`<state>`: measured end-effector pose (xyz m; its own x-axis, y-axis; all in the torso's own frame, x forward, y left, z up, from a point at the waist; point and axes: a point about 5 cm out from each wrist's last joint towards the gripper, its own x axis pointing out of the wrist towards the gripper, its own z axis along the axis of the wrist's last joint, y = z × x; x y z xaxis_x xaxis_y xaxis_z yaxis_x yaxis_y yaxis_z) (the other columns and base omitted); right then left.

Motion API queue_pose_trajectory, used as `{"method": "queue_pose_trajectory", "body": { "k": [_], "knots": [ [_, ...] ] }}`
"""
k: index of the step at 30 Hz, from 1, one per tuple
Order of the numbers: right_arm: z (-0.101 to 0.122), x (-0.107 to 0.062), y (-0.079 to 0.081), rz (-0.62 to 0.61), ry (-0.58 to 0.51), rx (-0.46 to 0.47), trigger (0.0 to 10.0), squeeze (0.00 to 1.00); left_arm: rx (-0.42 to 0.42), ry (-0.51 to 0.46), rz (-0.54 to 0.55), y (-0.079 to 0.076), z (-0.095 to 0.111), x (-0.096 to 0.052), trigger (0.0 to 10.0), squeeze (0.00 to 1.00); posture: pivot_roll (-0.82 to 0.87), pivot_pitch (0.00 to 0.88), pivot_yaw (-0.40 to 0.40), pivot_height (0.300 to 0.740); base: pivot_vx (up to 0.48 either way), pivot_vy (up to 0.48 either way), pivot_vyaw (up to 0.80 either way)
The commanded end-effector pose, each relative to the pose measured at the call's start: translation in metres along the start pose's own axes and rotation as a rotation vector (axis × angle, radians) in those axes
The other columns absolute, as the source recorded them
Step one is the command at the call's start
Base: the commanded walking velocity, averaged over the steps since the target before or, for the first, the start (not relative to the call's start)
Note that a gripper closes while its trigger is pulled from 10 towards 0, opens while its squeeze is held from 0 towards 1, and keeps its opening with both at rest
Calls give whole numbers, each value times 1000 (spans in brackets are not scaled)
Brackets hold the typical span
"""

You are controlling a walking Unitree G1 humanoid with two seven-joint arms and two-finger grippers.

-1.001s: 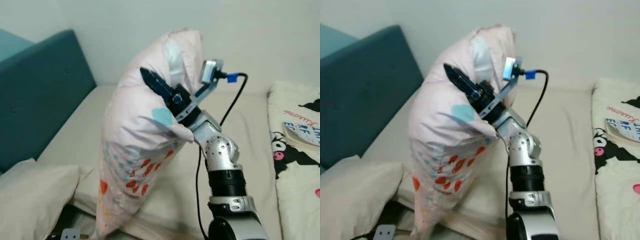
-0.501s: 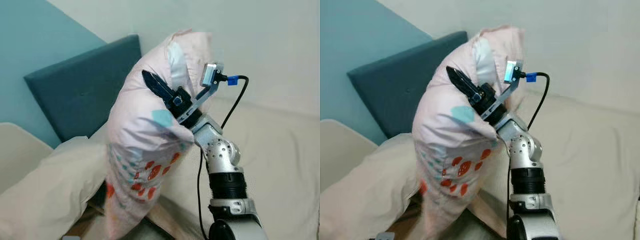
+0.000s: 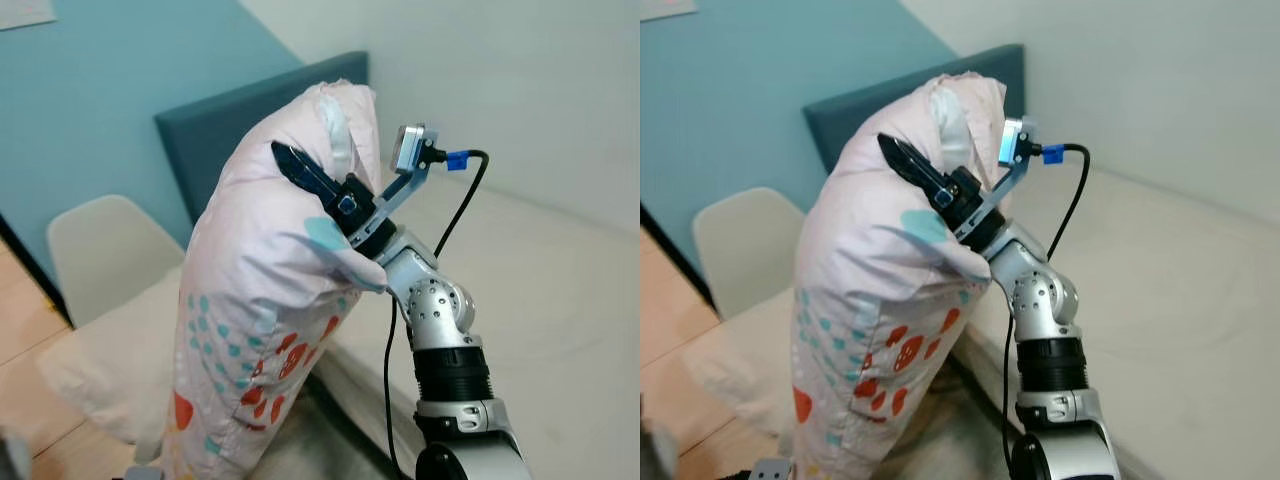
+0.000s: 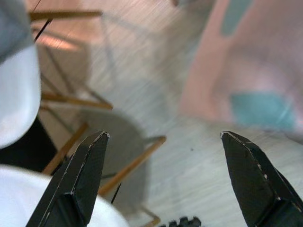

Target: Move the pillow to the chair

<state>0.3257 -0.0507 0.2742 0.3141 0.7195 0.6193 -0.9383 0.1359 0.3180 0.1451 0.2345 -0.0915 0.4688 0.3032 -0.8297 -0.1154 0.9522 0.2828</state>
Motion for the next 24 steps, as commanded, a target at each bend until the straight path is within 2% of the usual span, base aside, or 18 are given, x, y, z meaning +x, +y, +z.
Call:
{"method": "queue_pose_trajectory", "body": {
  "k": [1, 13, 24],
  "knots": [
    [8, 10, 11, 71, -60, -9, 10000, 0, 8, 0, 4, 3, 0, 0, 10000, 0, -36, 19, 76, 740, 0, 0, 788],
    [9, 11, 13, 86, -70, -1, 10000, 0, 5, -1, -7, 2, 0, 0, 10000, 0, -34, 19, 75, 740, 0, 0, 788],
    [34, 16, 25, 168, -181, 23, 10000, 0, 15, -2, -9, 2, 1, 0, 10000, 0, -35, 12, 75, 740, 0, 0, 788]
  ]
}}
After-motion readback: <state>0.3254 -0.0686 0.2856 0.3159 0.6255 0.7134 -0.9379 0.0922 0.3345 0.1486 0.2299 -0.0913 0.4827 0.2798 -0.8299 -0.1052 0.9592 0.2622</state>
